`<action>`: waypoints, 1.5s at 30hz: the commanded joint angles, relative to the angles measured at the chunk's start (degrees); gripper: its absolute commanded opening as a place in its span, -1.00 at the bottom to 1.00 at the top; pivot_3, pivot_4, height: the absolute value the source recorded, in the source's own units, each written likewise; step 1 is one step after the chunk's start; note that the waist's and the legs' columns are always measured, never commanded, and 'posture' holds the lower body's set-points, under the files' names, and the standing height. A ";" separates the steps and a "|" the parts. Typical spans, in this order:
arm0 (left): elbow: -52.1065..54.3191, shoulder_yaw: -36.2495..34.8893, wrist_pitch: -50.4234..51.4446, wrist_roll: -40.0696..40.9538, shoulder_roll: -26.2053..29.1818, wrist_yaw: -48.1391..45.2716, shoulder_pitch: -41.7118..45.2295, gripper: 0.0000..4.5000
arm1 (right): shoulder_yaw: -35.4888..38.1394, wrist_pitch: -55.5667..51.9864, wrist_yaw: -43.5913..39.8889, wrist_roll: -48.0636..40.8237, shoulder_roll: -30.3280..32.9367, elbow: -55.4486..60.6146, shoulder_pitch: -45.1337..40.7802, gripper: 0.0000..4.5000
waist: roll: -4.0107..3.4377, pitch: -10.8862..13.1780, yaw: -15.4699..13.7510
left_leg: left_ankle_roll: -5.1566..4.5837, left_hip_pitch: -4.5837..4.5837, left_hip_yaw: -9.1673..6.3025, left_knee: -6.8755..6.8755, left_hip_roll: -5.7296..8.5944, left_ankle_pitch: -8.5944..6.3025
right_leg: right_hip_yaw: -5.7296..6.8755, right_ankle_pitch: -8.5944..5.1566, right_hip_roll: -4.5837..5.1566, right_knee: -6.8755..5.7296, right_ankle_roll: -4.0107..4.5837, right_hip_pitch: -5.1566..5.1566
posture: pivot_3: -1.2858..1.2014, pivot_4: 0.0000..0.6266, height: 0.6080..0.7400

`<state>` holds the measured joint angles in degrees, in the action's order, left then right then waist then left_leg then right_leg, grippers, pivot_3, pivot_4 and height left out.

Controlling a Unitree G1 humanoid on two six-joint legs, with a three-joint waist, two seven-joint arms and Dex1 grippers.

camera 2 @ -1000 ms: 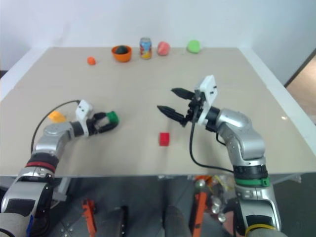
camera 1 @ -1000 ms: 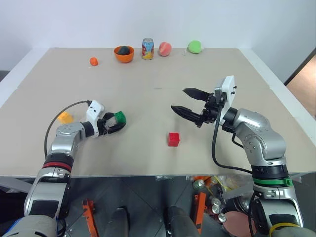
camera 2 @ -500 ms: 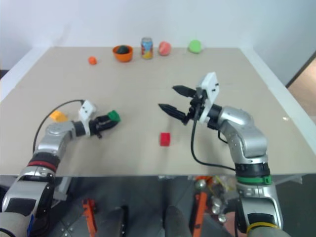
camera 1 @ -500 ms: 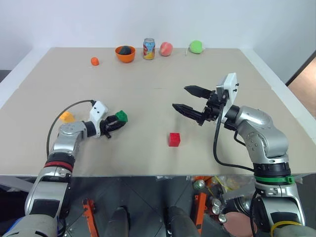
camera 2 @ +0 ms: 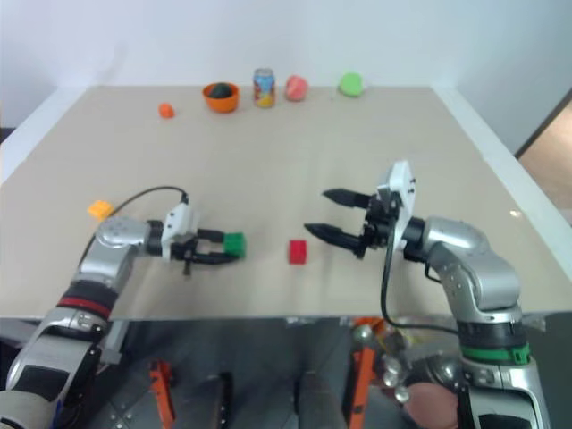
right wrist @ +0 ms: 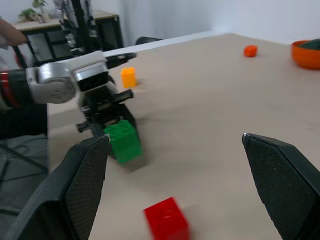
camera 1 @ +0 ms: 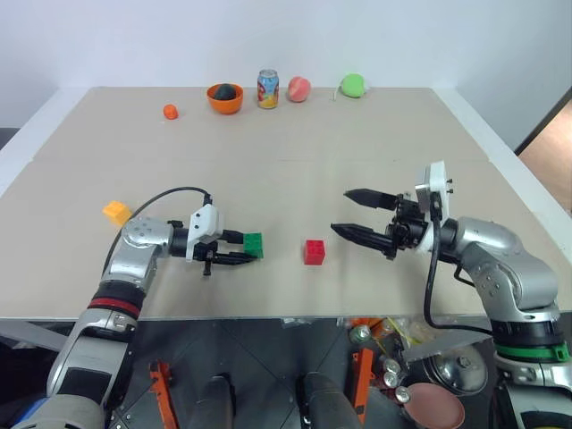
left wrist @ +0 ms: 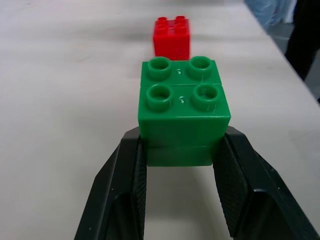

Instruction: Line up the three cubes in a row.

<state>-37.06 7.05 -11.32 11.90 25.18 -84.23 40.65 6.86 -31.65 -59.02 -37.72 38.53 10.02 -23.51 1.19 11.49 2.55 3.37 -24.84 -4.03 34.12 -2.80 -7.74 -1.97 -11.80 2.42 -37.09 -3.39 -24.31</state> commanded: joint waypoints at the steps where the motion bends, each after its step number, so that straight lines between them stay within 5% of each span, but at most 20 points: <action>1: -2.13 -0.13 -1.76 0.25 -0.71 -1.21 2.59 -0.42 | 2.81 -0.32 -2.43 -1.23 3.42 2.19 2.99 0.95 | 0.00 0.00 -0.02 | -0.02 -0.03 0.00 0.05 0.00 -0.01 | 0.00 0.00 0.00 0.01 0.00 0.00 | 0.03 -0.52 1.00; 13: -10.15 -0.80 -2.58 0.01 -4.03 -2.17 7.93 -0.42 | 2.84 1.47 -5.22 0.09 5.72 -0.43 8.55 0.95 | 0.00 0.00 -0.01 | -0.05 -0.06 0.00 0.16 0.01 -0.03 | -0.01 0.02 -0.01 0.01 -0.03 0.00 | 0.03 -0.52 1.00; 45: -15.92 0.76 -5.54 -5.09 -4.74 -0.16 8.71 -0.42 | -0.31 4.80 -7.61 4.53 5.47 -3.35 5.13 0.95 | 0.00 0.00 0.00 | -0.07 -0.08 0.00 0.19 0.01 -0.05 | -0.01 0.02 -0.03 0.00 -0.05 -0.01 | 0.03 -0.52 1.00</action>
<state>-52.92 8.08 -15.76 7.21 20.51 -84.45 47.89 6.37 -27.58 -66.26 -33.20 43.84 5.91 -17.36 1.20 11.50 2.54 3.30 -24.92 -4.03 34.31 -2.79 -7.79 -1.98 -11.77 2.40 -37.09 -3.44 -24.32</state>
